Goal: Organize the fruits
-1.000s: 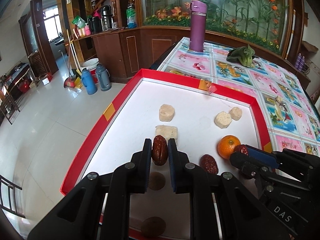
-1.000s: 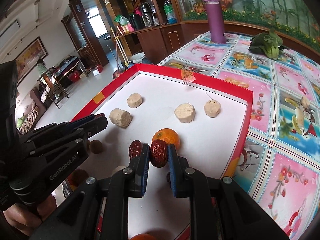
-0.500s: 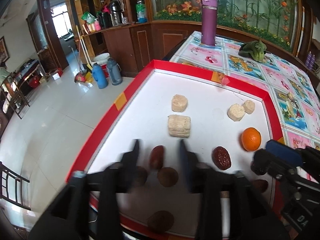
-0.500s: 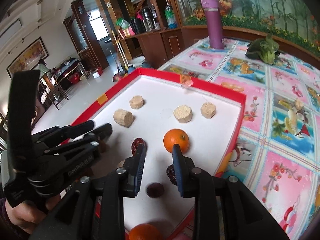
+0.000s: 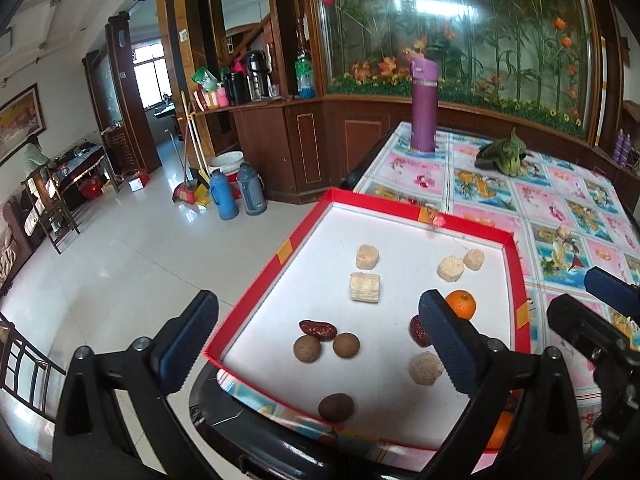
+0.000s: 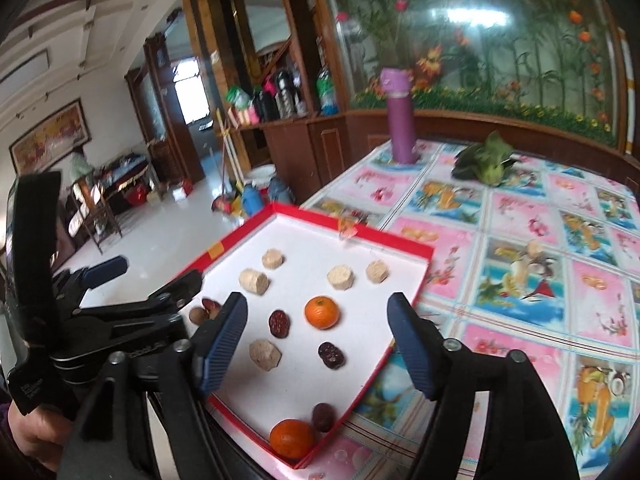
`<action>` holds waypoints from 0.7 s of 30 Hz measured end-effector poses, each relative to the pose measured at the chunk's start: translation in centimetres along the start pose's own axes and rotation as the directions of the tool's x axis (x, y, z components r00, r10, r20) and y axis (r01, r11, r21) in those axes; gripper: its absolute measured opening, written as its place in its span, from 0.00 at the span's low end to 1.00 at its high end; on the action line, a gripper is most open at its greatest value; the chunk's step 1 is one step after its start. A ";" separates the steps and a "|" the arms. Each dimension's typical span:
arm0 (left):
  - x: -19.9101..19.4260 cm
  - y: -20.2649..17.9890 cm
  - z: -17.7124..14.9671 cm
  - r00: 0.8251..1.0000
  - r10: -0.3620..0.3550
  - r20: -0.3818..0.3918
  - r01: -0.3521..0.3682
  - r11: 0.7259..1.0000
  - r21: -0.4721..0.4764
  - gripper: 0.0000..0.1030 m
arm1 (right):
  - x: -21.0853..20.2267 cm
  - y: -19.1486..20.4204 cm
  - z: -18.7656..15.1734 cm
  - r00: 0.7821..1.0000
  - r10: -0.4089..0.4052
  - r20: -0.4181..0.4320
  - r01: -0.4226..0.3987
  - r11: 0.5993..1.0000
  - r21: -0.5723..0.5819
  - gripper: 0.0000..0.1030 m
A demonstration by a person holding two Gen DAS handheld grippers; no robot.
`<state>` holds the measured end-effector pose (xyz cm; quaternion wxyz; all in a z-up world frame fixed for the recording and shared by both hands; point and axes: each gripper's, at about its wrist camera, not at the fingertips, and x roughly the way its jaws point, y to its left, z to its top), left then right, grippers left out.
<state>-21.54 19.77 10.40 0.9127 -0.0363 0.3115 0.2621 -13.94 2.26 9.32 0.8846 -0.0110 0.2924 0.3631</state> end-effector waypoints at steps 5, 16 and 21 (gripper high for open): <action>-2.7 0.8 0.2 0.998 0.040 0.057 -0.040 0.999 -0.013 1.00 | -2.2 -0.2 0.4 0.999 -0.006 0.054 0.005 1.000 0.021 0.75; -8.0 1.5 -0.1 0.987 0.030 0.156 -0.031 1.000 0.000 1.00 | -5.3 0.9 0.5 0.991 0.003 0.137 -0.007 1.000 0.028 0.76; -9.5 2.0 -0.1 0.984 0.039 0.175 -0.039 0.999 -0.005 1.00 | -6.1 1.6 0.5 0.988 0.000 0.157 -0.004 1.000 0.021 0.76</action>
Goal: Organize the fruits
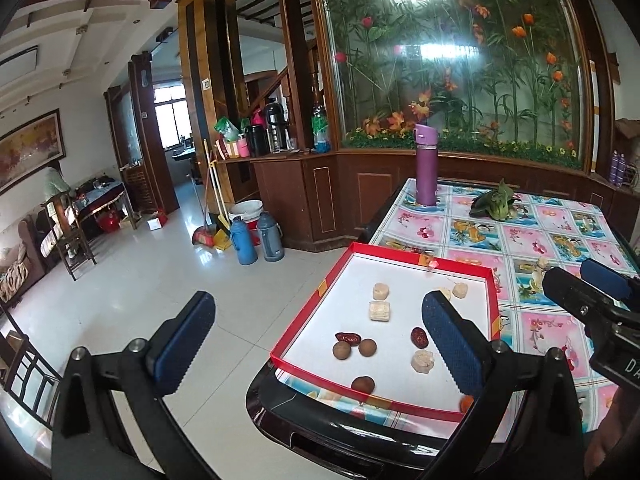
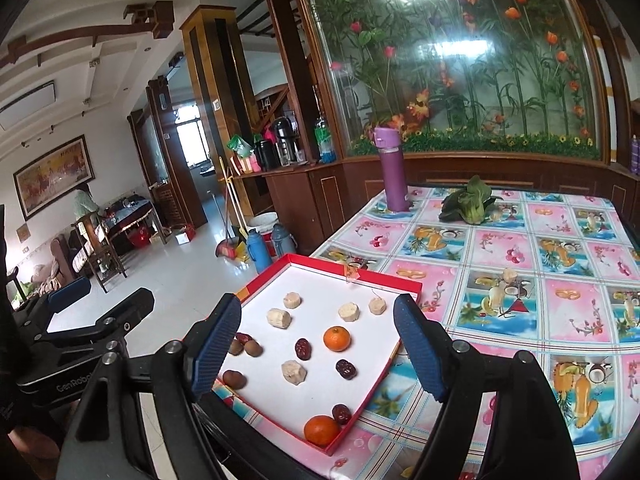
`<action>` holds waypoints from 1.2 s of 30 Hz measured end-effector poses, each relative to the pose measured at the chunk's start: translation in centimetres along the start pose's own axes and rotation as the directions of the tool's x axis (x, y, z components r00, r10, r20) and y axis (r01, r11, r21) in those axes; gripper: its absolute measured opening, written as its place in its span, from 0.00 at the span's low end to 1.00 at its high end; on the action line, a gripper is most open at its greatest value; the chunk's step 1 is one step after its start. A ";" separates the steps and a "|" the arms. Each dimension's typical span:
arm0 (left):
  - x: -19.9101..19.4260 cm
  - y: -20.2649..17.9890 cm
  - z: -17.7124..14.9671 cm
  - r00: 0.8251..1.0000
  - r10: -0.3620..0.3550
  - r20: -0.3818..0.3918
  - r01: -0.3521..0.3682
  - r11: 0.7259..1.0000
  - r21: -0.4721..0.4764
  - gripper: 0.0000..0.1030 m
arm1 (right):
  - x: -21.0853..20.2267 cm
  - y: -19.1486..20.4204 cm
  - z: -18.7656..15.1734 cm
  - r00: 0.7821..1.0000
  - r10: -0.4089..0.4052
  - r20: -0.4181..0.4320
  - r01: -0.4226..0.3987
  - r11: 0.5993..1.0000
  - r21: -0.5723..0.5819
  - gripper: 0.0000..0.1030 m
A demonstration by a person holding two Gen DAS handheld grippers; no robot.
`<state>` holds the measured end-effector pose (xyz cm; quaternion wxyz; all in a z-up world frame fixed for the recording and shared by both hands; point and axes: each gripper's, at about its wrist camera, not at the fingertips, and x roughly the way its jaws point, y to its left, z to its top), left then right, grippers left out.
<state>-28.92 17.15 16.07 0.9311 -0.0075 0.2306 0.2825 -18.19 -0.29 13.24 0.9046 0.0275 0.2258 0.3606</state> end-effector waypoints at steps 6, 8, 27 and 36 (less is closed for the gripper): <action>-1.2 0.7 -0.2 0.999 0.036 0.024 -0.036 0.999 -0.021 1.00 | -1.1 1.4 -0.3 1.000 0.010 0.024 -0.009 0.999 -0.037 0.77; -1.6 0.7 -0.3 0.999 0.039 0.031 -0.038 0.999 -0.018 1.00 | -1.4 1.9 -0.4 1.000 0.013 0.028 -0.011 0.998 -0.054 0.77; -3.5 1.1 -0.2 0.998 0.033 0.052 -0.032 0.999 -0.017 1.00 | -2.3 3.7 -0.7 0.998 -0.016 0.061 0.022 0.995 -0.101 0.77; -4.3 0.8 0.1 0.998 0.026 0.049 -0.025 1.000 -0.010 1.00 | -2.3 3.9 -0.9 0.998 -0.014 0.059 0.020 0.995 -0.102 0.77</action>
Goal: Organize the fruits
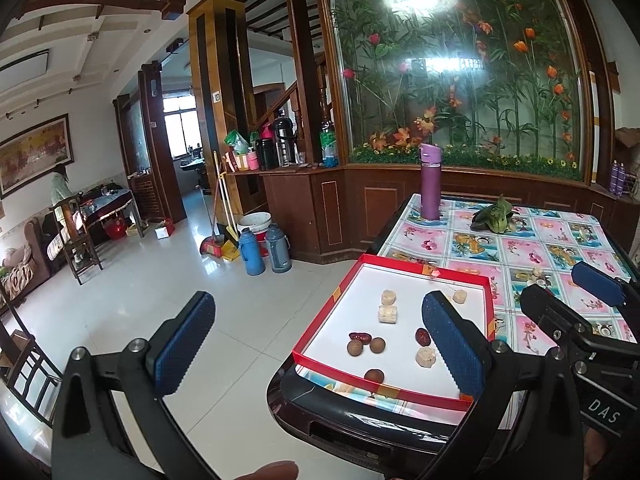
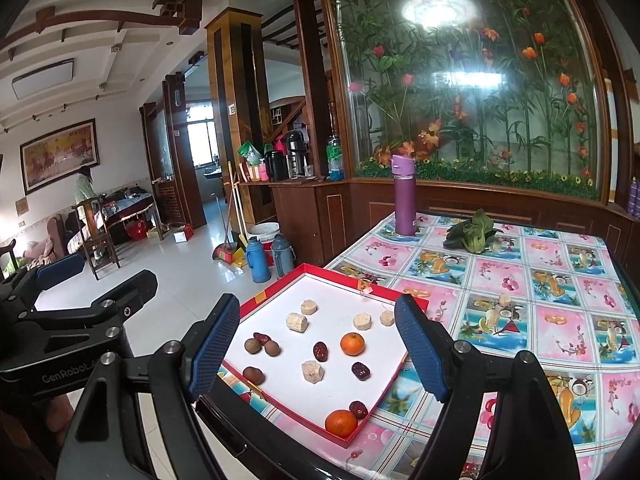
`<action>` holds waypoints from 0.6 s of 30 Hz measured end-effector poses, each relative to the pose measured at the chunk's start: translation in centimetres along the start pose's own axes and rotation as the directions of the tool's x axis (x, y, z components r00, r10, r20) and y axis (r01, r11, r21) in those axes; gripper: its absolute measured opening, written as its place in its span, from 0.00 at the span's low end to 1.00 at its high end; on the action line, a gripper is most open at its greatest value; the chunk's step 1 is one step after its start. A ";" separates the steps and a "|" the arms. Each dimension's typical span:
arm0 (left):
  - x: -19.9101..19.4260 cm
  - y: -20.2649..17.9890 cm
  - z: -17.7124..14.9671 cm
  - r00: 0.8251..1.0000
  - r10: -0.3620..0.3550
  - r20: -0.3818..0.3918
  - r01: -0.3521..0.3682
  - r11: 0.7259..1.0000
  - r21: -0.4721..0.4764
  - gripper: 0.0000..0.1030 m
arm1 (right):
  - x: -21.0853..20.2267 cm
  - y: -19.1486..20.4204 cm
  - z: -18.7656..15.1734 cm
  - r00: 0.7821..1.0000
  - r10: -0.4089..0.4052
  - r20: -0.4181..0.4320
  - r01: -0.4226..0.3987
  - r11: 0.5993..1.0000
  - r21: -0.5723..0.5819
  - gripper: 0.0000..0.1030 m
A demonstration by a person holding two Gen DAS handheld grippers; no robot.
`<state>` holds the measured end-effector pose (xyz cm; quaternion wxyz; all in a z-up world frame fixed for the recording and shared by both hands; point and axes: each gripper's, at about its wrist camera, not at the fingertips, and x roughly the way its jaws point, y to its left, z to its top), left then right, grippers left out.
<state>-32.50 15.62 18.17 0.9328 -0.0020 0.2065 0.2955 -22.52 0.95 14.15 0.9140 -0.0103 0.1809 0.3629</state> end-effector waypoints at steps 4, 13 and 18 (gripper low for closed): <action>0.0 0.0 0.0 1.000 0.000 0.000 0.000 1.000 0.001 1.00 | -0.1 -0.1 0.1 1.000 0.001 -0.001 -0.001 1.000 0.004 0.77; 0.1 -0.2 -0.1 1.000 -0.012 -0.008 0.012 1.000 -0.003 1.00 | 0.0 -0.2 0.0 1.000 0.001 -0.010 -0.001 1.000 0.007 0.77; 0.1 -0.2 -0.1 1.000 -0.016 -0.009 0.016 1.000 -0.006 1.00 | -0.1 -0.3 -0.1 1.000 0.001 -0.008 -0.001 1.000 0.009 0.77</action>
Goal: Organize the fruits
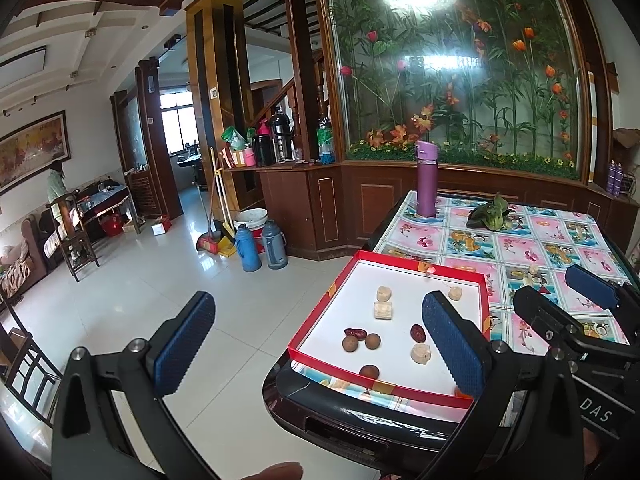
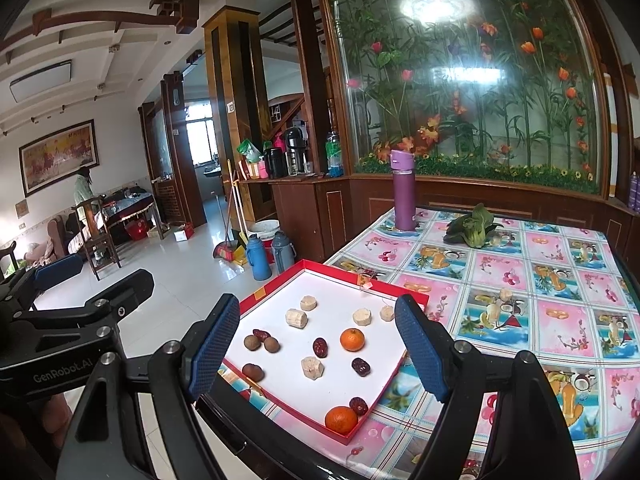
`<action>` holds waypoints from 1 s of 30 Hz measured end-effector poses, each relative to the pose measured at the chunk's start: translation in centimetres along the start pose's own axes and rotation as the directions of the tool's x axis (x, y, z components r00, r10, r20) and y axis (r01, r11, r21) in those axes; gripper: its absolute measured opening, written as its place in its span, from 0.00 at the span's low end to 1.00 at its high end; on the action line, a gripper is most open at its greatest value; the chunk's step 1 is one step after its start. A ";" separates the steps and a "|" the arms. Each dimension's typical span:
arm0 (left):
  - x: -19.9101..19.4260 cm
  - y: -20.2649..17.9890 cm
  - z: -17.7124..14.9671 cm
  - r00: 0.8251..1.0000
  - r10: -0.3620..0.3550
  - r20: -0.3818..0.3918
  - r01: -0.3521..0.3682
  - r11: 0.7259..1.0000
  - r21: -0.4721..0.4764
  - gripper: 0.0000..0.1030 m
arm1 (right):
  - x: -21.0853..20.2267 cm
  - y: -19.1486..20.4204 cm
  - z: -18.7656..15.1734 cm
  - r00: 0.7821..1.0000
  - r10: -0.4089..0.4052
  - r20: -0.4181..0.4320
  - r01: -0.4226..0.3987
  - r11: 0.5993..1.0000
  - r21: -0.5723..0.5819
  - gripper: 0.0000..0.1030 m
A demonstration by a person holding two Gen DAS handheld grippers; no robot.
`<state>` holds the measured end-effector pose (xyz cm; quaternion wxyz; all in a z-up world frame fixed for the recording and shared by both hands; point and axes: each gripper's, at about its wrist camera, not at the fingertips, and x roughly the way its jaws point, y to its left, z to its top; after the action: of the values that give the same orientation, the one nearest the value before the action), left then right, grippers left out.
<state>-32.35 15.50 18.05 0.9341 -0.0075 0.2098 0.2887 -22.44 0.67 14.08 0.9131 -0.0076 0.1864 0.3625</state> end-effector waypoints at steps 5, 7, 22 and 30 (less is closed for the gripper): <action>0.2 -0.3 -0.3 1.000 0.003 -0.005 -0.003 1.000 -0.002 1.00 | 0.0 -0.1 -0.2 1.000 0.001 -0.007 -0.001 1.000 0.002 0.77; 0.2 -0.2 -0.3 1.000 0.005 -0.005 -0.005 1.000 -0.002 1.00 | 0.1 -0.1 -0.1 1.000 0.000 -0.010 0.000 1.000 0.005 0.77; 1.1 -0.8 -1.0 0.999 -0.013 -0.032 0.013 1.000 -0.002 1.00 | 0.6 -0.1 -0.4 1.000 -0.001 -0.023 0.001 1.000 0.017 0.77; 2.0 -0.6 -1.2 0.999 -0.010 -0.047 0.010 1.000 0.003 1.00 | 1.4 -0.3 -0.3 0.999 -0.004 -0.034 0.005 0.999 0.044 0.77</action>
<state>-30.96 15.92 16.08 0.9304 -0.0141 0.2322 0.2834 -21.41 1.30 13.30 0.9106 0.0063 0.2096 0.3561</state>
